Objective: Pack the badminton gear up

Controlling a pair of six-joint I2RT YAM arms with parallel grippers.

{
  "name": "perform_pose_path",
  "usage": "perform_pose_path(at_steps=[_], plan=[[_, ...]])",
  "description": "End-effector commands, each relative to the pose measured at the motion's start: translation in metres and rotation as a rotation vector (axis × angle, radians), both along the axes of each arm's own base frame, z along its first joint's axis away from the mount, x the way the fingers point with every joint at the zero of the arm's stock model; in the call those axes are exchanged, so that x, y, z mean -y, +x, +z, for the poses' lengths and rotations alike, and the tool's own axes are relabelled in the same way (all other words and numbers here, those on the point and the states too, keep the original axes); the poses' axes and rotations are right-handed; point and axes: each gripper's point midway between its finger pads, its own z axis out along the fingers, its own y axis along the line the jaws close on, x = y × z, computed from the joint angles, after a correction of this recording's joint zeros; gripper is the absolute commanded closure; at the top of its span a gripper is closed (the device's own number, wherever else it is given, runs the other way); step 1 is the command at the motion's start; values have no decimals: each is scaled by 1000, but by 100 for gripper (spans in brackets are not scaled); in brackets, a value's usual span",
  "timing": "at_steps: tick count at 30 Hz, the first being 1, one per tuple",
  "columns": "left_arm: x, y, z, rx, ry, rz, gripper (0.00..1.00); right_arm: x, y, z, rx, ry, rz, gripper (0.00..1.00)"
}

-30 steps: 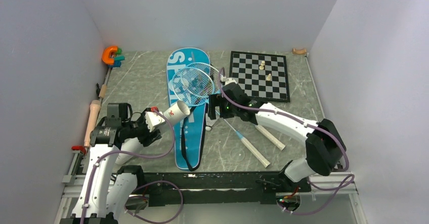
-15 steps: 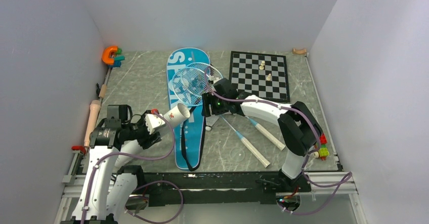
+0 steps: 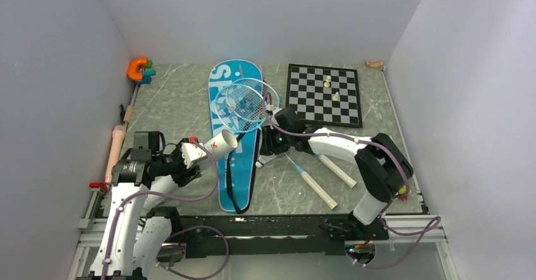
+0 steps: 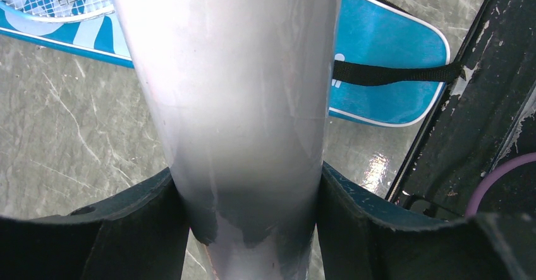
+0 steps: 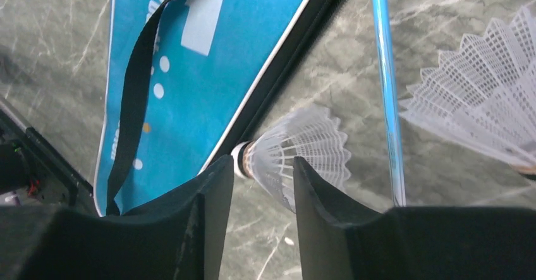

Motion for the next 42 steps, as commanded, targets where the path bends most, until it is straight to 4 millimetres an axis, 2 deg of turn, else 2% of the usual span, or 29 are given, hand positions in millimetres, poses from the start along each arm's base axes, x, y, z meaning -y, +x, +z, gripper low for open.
perform_pose_path(at_steps=[1,9,16,21,23,25,31,36,39,42], plan=[[5,0,8,26,-18,-30,52,-2,-1,36,65,97,-8,60],[6,-2,10,25,-27,-31,53,2,-12,35,43,115,-9,81],[6,-4,10,34,-24,-34,52,7,-20,28,20,106,-14,85],[7,-5,9,30,-25,-39,53,7,-24,35,10,123,-10,100],[7,-6,9,28,-27,-43,53,5,-21,54,34,141,-11,100],[7,-6,8,28,-27,-47,52,4,-16,83,79,161,-10,100],[9,-11,4,28,-27,-72,52,5,-12,195,224,252,-8,100],[9,-12,3,32,-22,-77,52,7,-27,276,330,369,22,100],[9,-10,4,31,-29,-70,52,-2,-41,294,343,394,62,100],[10,-7,7,32,-36,-66,52,-15,-53,298,346,400,95,100]])
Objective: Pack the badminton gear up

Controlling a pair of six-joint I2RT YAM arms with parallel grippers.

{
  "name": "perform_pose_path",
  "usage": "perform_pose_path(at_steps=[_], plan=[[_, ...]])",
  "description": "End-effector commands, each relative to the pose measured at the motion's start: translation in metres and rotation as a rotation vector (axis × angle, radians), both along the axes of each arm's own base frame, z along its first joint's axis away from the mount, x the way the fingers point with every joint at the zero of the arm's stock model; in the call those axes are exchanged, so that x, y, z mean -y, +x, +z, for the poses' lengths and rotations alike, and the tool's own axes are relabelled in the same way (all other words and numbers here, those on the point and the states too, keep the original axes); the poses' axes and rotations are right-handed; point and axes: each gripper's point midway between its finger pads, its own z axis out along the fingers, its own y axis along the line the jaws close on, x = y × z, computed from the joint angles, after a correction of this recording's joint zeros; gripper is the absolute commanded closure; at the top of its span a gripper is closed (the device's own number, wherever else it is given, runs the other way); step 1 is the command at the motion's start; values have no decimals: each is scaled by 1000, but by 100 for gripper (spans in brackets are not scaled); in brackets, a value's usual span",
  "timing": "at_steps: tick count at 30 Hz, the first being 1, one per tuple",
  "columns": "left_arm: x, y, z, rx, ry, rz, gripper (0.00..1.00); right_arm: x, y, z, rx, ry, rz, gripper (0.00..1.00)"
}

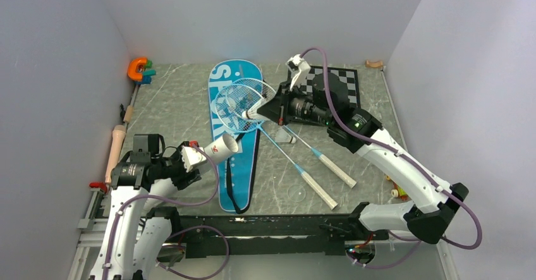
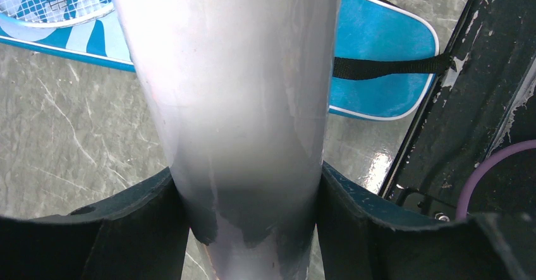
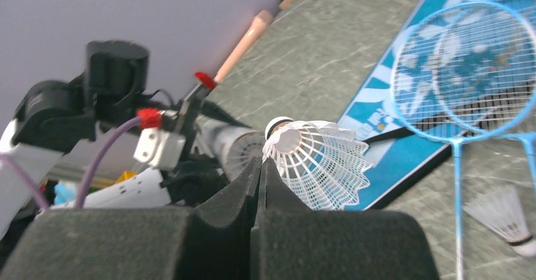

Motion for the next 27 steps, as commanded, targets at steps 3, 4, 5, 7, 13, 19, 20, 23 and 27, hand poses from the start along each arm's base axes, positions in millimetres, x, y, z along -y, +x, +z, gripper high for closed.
perform_pose_path(at_steps=[3,4,5,7,13,19,20,23,27], plan=[[9,4,11,25,-48,-30,52,-26,-30,-9,-30,-44,82,100],[9,5,11,25,-50,-29,52,-30,-32,-10,-31,-49,87,100],[9,5,12,26,-51,-29,52,-34,-33,-13,-33,-55,92,100],[9,5,13,29,-52,-29,53,-39,-36,-16,-37,-62,105,100],[10,5,13,29,-51,-31,53,-52,-38,-27,-55,-78,132,100],[11,4,14,34,-57,-35,53,-70,-43,-42,-98,-81,186,100],[11,4,13,34,-58,-34,53,-74,-45,-44,-103,-76,197,100],[11,5,14,34,-61,-35,53,-84,-51,-46,-122,-54,231,100],[11,5,13,34,-58,-36,53,-93,-58,-46,-149,-6,274,100]])
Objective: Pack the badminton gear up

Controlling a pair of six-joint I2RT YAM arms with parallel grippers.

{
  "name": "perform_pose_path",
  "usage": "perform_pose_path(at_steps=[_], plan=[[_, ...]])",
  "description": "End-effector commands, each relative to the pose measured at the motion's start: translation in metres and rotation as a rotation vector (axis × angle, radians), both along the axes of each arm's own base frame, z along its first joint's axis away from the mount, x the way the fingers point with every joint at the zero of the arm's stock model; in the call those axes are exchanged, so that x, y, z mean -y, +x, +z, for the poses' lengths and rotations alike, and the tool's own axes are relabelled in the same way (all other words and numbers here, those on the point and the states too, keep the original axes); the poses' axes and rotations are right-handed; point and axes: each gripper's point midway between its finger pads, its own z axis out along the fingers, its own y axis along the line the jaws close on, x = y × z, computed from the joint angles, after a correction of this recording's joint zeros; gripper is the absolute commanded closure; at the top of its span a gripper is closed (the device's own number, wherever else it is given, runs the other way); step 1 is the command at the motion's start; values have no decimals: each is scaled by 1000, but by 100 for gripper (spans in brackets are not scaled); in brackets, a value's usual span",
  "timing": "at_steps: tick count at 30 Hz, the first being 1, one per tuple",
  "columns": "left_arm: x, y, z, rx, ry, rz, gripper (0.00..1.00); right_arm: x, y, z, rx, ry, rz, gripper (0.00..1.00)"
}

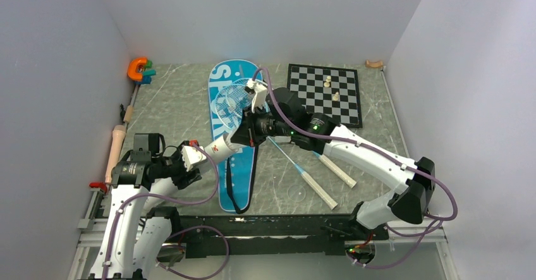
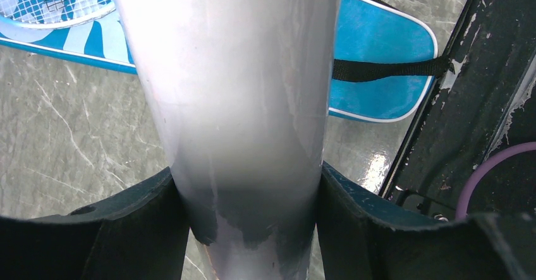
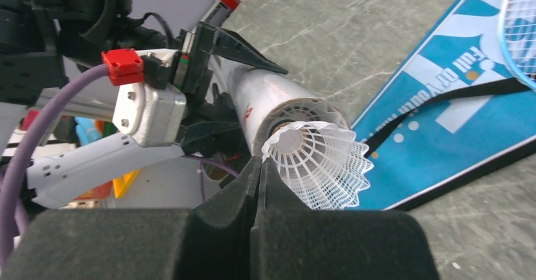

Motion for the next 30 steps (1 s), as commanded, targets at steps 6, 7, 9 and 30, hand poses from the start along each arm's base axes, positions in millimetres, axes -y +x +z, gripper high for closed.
perform_pose_path(at_steps=[6,7,9,30], plan=[[9,2,12,43,-45,-36,53,-14,-15,28,-25,175,80,68],[9,2,13,45,-46,-37,53,-10,-13,28,-28,176,74,61],[9,1,14,48,-47,-36,53,-3,-8,29,-44,191,68,57],[12,2,27,61,-66,-41,53,30,30,-20,-30,31,-100,18]])
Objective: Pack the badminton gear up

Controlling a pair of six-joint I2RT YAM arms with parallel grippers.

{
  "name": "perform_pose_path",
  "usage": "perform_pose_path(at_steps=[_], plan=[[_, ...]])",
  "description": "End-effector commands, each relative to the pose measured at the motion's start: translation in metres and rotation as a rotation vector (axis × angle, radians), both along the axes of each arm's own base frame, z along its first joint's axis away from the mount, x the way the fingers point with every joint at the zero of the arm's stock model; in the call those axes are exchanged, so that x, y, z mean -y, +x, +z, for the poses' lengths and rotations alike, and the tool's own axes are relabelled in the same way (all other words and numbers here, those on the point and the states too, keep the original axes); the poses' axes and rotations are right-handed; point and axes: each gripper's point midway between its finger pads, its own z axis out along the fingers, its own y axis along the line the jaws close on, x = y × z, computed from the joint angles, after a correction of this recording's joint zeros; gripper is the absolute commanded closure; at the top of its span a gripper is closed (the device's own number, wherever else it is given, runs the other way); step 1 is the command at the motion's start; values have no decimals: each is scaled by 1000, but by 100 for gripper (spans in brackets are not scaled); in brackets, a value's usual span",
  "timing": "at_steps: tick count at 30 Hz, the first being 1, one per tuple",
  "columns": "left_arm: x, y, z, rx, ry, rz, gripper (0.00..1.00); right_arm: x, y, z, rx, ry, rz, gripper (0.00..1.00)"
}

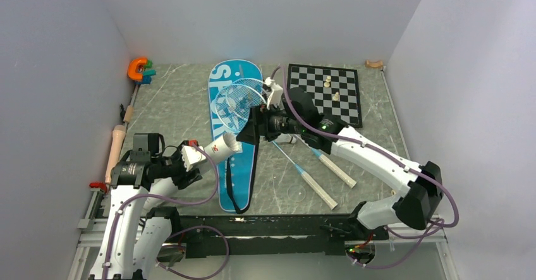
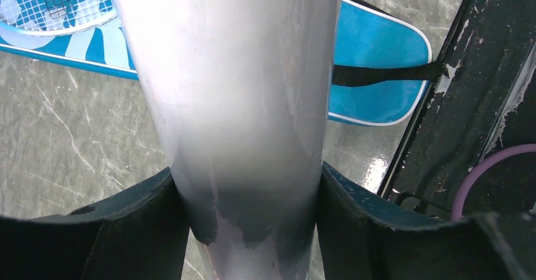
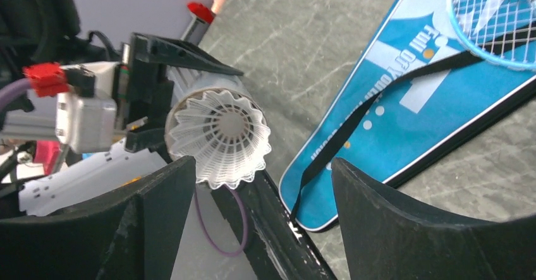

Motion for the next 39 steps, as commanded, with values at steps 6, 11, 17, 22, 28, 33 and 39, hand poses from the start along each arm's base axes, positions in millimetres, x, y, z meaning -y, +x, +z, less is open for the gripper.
perform_pose_path(at_steps=[6,11,17,22,28,33,39], plan=[[11,3,28,57,-58,-36,53,-17,1,-21,8,-53,13,23],[14,1,34,62,-76,-43,53,-34,-2,-36,1,-94,36,26],[15,-2,34,60,-84,-50,53,-58,-7,-37,24,-99,76,24],[13,-5,25,45,-70,-51,53,-62,-10,-13,35,-29,91,21],[10,-8,9,34,-43,-52,53,-10,15,23,70,20,-33,17],[9,-8,5,27,-36,-50,53,30,31,20,78,-23,-131,15],[9,-8,6,26,-43,-46,53,83,76,-59,21,-377,-420,21]])
